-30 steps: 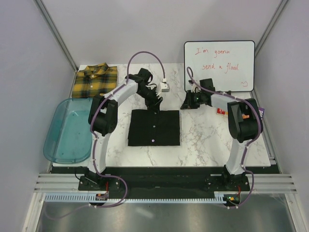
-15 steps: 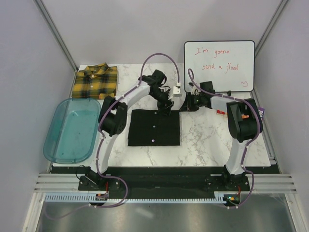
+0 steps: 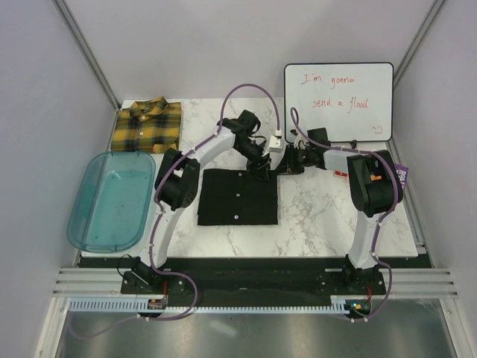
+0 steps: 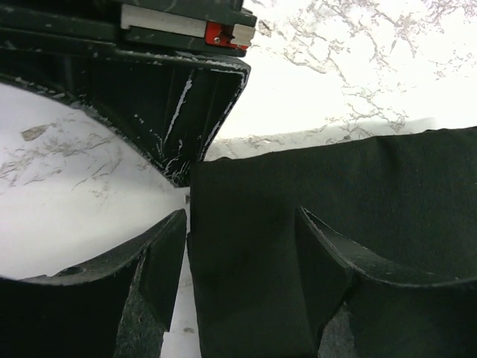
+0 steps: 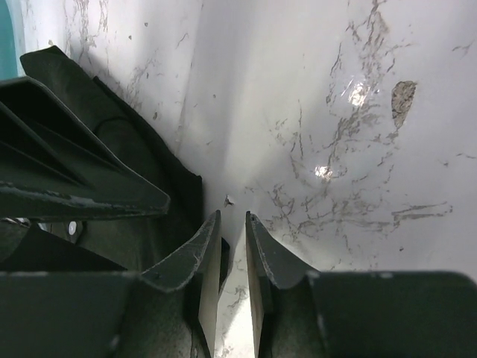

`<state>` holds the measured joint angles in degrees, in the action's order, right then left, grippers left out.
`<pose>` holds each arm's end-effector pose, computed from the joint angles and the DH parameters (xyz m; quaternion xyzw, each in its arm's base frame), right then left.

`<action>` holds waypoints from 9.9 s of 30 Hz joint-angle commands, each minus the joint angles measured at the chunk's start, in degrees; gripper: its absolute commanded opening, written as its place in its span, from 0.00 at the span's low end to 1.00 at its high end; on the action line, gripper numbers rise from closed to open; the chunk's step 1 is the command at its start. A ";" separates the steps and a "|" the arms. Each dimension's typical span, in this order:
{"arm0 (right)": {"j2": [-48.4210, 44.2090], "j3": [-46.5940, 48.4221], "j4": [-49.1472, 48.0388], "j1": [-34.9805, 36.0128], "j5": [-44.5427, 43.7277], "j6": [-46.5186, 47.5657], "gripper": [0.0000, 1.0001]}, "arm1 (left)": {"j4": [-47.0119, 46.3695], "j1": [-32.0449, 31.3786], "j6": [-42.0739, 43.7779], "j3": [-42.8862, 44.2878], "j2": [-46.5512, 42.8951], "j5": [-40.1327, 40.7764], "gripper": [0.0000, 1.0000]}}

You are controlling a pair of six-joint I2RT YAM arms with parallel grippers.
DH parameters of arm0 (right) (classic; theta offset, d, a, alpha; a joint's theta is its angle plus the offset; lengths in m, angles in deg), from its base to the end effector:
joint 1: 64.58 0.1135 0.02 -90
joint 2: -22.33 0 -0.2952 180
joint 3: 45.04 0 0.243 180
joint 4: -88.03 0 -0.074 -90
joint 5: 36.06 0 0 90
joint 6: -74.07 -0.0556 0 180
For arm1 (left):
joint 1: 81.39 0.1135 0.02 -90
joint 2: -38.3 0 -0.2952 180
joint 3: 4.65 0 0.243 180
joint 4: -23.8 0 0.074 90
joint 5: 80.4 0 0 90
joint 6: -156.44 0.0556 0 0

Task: Fold and stack the long sleeve shirts
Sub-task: Fold the shirt

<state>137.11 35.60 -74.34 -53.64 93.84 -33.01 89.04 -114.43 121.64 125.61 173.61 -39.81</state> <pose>0.4027 0.1142 0.1535 -0.0640 0.8929 0.3873 0.2206 0.4037 -0.3130 0.1960 0.6745 0.5928 -0.3742 0.2317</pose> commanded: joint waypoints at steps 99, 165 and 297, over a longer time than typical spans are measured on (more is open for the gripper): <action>0.62 -2.27 2.20 2.33 -2.02 5.57 0.00 | 0.30 27.50 -19.43 -22.88 -10.50 5.37 0.28; -27.24 -6.21 5.58 4.60 20.83 -2.24 0.98 | -63.02 22.77 -87.34 -75.65 -60.06 -14.84 0.99; 1.85 8.97 17.58 20.61 -16.78 12.42 0.37 | -64.74 9.83 -97.65 -75.18 -29.49 29.37 0.65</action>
<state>136.72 45.02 -55.65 -32.88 79.92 -19.83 17.17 -104.07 19.41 50.53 139.38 -19.55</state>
